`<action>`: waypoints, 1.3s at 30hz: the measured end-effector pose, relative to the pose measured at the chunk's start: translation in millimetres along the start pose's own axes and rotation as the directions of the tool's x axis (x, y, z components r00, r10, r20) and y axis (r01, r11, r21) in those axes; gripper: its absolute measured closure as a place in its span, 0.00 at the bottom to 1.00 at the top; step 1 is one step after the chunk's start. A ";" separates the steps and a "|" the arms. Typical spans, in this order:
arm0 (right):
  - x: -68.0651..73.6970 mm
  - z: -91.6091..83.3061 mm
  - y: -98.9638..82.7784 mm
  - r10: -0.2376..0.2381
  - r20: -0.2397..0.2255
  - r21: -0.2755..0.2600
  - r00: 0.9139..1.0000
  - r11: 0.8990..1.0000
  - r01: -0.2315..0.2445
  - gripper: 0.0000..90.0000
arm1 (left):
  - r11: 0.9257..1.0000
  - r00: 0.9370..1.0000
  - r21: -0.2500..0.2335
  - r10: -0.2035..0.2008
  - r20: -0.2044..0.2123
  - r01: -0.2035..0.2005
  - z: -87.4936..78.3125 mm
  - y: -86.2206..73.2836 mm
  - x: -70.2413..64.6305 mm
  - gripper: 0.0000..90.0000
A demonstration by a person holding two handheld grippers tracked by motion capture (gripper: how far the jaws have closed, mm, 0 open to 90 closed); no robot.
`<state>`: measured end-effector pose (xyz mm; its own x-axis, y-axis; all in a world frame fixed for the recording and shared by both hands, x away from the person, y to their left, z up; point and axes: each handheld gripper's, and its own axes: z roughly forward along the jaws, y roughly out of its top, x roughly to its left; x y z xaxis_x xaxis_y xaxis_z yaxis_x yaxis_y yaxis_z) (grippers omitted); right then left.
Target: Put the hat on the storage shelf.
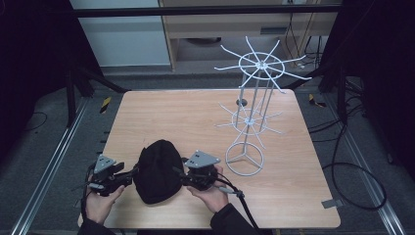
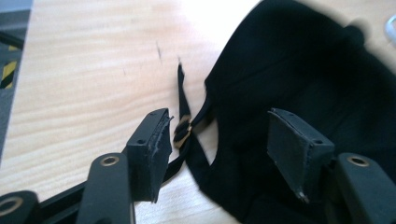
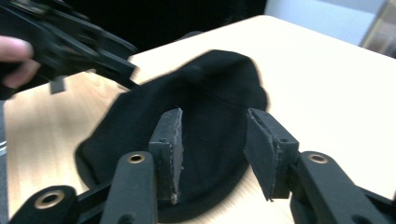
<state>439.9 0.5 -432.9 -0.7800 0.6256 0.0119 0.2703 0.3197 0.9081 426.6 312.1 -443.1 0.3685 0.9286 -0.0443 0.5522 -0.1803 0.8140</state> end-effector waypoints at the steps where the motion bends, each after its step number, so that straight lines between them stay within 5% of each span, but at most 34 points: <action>1: -4.4 -3.7 -1.5 0.013 0.010 0.000 1.000 1.000 -0.013 0.60 | 1.000 1.000 -0.007 -0.007 0.012 0.007 -2.2 2.3 -1.9 0.42; 4: -16.5 -15.1 -7.5 0.053 0.039 0.006 0.998 0.999 -0.053 0.58 | 1.000 1.000 -0.027 -0.004 0.025 0.004 -6.4 9.7 -7.1 0.41; 14: -41.5 -55.2 -35.5 0.080 0.099 0.016 0.992 0.996 -0.082 0.44 | 0.998 0.998 -0.059 0.022 0.056 -0.019 -13.5 32.1 -29.1 0.39; 21: -61.1 -92.0 -65.5 0.105 0.153 0.010 0.983 0.994 -0.108 0.38 | 0.998 0.997 -0.061 0.030 0.073 -0.026 -4.5 42.6 -46.8 0.40; 27: -88.8 -120.4 -85.2 0.139 0.244 0.009 0.960 0.989 -0.145 0.34 | 0.999 0.997 -0.025 0.042 0.058 -0.041 9.0 49.4 -59.3 0.45; 39: -137.0 -163.3 -117.1 0.182 0.398 0.029 0.899 0.977 -0.211 0.33 | 0.993 0.998 0.091 0.068 0.014 -0.069 37.8 49.9 -72.8 0.51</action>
<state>423.0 -238.8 -472.5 -0.4271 0.9041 0.0097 0.4451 0.2009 0.8727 455.6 223.2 -421.2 0.4156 0.9095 0.0029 0.5912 -0.2725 0.7591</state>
